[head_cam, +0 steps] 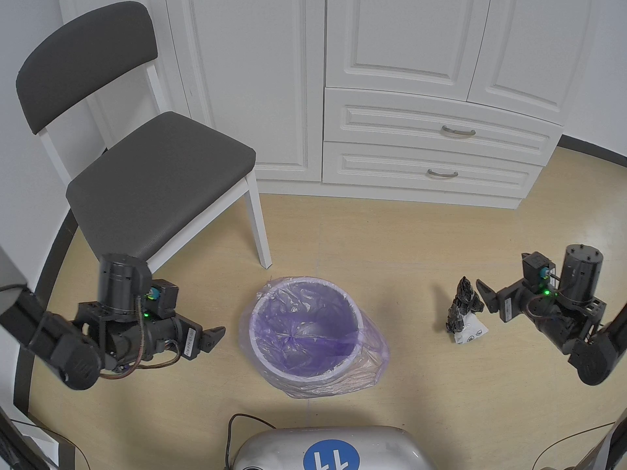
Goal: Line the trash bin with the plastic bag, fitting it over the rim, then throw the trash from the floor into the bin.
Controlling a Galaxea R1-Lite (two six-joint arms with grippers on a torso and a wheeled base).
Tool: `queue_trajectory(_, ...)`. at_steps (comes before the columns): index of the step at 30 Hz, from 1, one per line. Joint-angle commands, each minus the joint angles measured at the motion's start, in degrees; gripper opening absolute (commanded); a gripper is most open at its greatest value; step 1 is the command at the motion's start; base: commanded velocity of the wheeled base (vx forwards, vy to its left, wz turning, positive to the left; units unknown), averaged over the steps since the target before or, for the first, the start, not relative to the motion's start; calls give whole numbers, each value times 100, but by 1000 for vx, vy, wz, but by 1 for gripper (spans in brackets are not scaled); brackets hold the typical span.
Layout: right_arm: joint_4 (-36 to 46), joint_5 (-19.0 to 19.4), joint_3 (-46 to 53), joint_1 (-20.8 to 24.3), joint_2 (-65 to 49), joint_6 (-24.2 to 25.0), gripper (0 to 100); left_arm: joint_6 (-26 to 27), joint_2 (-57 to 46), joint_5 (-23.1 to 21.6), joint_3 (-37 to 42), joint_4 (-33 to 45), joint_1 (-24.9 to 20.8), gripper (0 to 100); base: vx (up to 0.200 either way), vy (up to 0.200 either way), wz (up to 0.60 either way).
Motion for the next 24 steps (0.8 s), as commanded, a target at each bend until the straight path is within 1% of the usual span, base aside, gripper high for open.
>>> queue_trajectory(1, 153, -3, 1234, -339, -1496, 135, 100, -495, -2503, -111, 1068, -3, -439, 100, 0, 0, 0)
queue_trajectory(3, 188, -3, 1252, -523, -1698, 390, 100, -583, -3022, -111, 1323, 120, -553, 100, 0, 0, 0)
queue_trajectory(6, 337, -3, 1349, -646, -1970, 653, 100, -688, -3699, -84, 1666, 173, -579, 100, 0, 0, 0)
queue_trajectory(9, 566, -21, 1366, -646, -2164, 653, 100, -978, -4279, -49, 1797, 225, -509, 100, 0, 0, 0)
queue_trajectory(10, 882, -21, 1243, -646, -2418, 653, 100, -1040, -4411, -40, 1780, 278, -474, 100, 0, 0, 0)
queue_trajectory(11, 882, -21, 1243, -646, -2418, 653, 100, -1040, -4411, -40, 1780, 278, -474, 100, 0, 0, 0)
queue_trajectory(12, 1251, -74, 988, -646, -2700, 662, 100, -1049, -4622, -40, 1709, 428, -421, 100, 0, 0, 0)
queue_trajectory(15, 1858, -74, 707, -646, -3227, 671, 100, -1057, -4762, -40, 1463, 533, -421, 100, 0, 0, 0)
queue_trajectory(16, 2183, -74, 567, -646, -3499, 671, 100, -1057, -4780, -40, 1367, 533, -421, 100, 0, 0, 0)
queue_trajectory(17, 2227, -74, 549, -646, -3535, 671, 100, -1057, -4780, -40, 1349, 533, -421, 100, 0, 0, 0)
queue_trajectory(18, 2763, -74, 320, -655, -3921, 680, 100, -1057, -4815, -40, 1191, 533, -421, 100, 0, 0, 0)
queue_trajectory(20, 3536, -74, -14, -646, -4572, 671, 100, -1057, -4868, -32, 980, 542, -421, 100, 0, 0, 0)
queue_trajectory(21, 3756, -74, -101, -638, -4748, 671, 100, -1049, -4885, -32, 927, 551, -421, 100, 0, 0, 0)
queue_trajectory(24, 5013, -65, -620, -576, -5706, 645, 100, -1022, -5035, -32, 699, 603, -421, 100, 0, 0, 0)
